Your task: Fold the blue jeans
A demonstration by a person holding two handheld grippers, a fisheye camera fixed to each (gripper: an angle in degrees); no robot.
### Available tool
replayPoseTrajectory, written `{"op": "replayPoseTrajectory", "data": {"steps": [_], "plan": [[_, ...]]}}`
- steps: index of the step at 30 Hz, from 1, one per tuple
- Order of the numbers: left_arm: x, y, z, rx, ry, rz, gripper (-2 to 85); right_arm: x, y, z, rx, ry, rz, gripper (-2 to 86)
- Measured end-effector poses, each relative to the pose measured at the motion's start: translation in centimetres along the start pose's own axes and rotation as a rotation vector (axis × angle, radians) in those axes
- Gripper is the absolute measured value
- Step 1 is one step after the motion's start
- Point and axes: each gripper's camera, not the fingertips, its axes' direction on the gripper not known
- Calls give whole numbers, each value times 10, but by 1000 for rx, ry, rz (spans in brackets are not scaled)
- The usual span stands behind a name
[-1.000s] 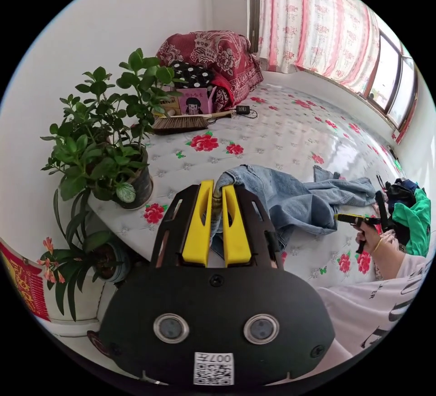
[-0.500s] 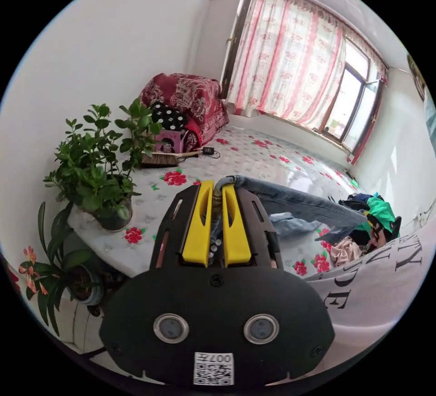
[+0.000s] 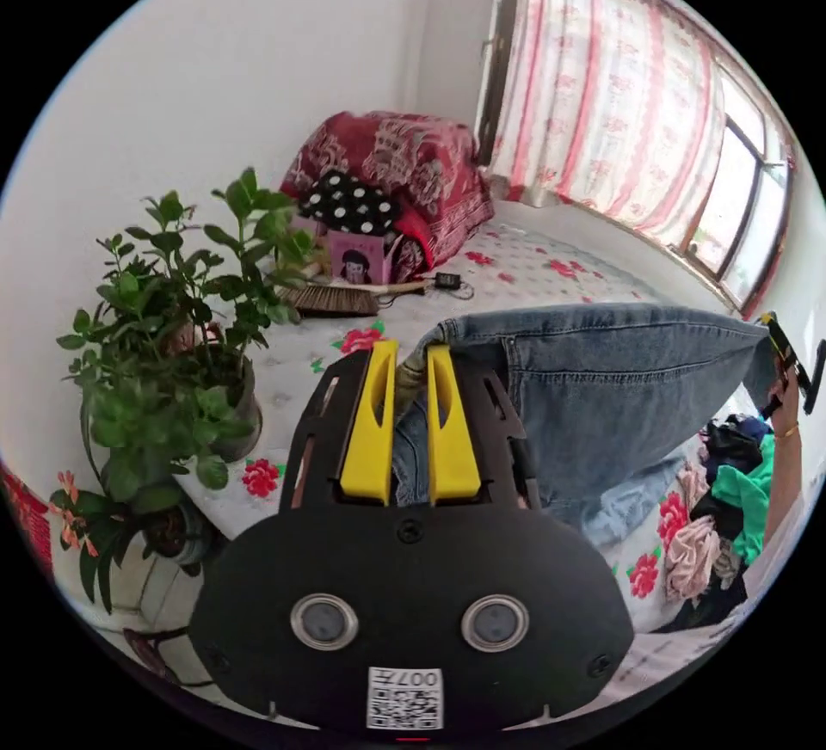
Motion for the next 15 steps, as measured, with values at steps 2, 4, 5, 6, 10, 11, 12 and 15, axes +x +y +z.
{"op": "replayPoseTrajectory", "data": {"steps": [2,4,5,6,10,11,12,15], "plan": [[3,11,29,-25,-41,13,77,17,29,78,-163,30,23,107],[1,36,43,13,-54,54,86,27,73,106,-183,79,-13,114],[-2,56,55,-1,-64,73,91,33,90,114,-198,99,-28,116],[-7,77,68,-36,-55,85,94,48,127,132,-252,137,-48,118],[-10,140,111,-217,81,107,118,145,239,179,-511,271,63,125],[-5,156,126,-273,126,125,127,160,250,183,-539,290,90,126],[3,169,141,-318,137,150,135,188,268,187,-573,327,139,127],[31,189,194,-472,87,228,141,243,290,201,-604,400,222,129]]}}
